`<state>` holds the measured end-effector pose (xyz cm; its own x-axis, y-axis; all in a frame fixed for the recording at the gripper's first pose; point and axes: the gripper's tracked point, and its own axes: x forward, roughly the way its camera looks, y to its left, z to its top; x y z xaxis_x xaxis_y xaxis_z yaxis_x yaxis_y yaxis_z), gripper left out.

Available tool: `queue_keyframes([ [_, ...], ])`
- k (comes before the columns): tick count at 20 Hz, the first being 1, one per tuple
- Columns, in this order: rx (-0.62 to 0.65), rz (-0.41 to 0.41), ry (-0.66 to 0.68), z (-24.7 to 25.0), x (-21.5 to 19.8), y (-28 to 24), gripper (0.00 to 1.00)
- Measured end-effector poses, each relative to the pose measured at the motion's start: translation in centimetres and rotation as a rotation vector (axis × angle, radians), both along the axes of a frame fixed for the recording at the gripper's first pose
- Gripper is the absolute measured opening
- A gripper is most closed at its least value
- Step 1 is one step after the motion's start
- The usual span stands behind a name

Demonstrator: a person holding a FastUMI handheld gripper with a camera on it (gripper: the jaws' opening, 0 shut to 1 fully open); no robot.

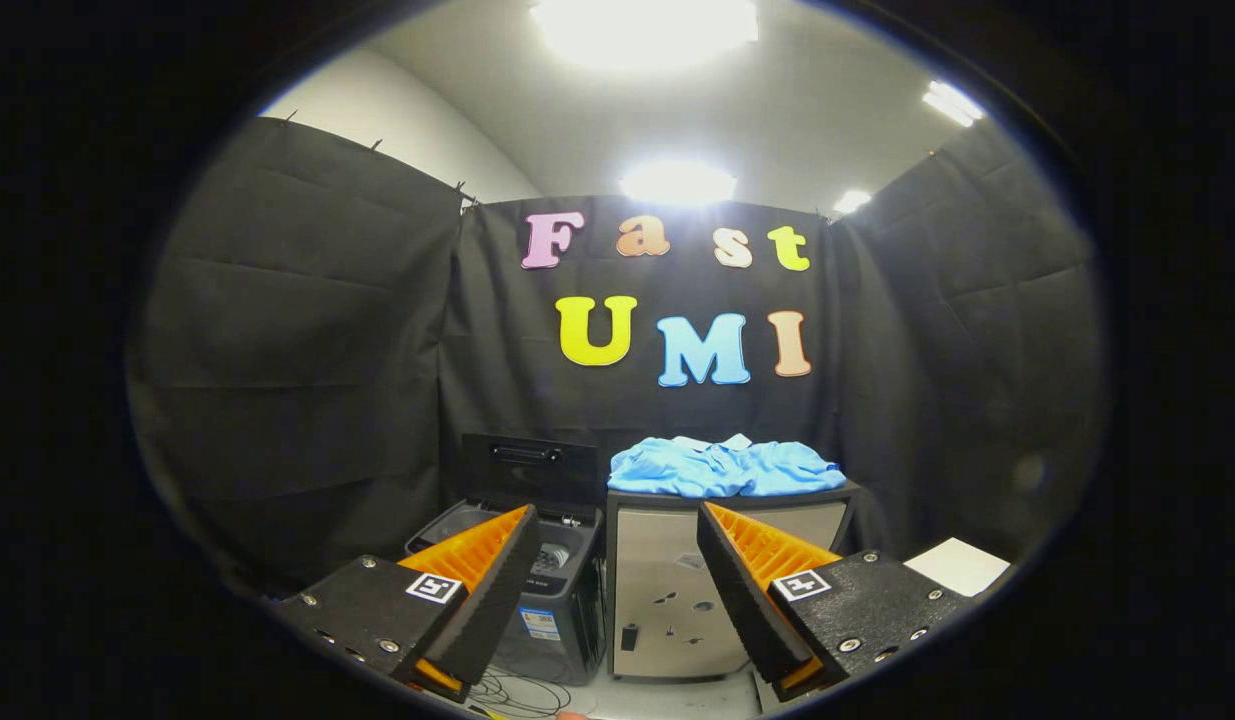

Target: Put the clothes into the washing machine and then close the washing machine lid.

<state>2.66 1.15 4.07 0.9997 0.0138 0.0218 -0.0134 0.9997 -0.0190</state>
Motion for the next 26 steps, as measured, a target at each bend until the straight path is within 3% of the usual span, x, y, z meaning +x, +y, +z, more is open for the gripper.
queue_keyframes([
  [7,-0.047,-0.076,0.011,3.7,6.5,-2.6,0.97],
  [15,-0.079,-0.208,0.106,4.8,19.0,-10.1,0.96],
  [21,-0.058,-0.239,0.187,2.8,28.4,-15.7,0.96],
  [26,-0.052,-0.226,0.318,-1.5,33.8,-18.3,0.96],
])
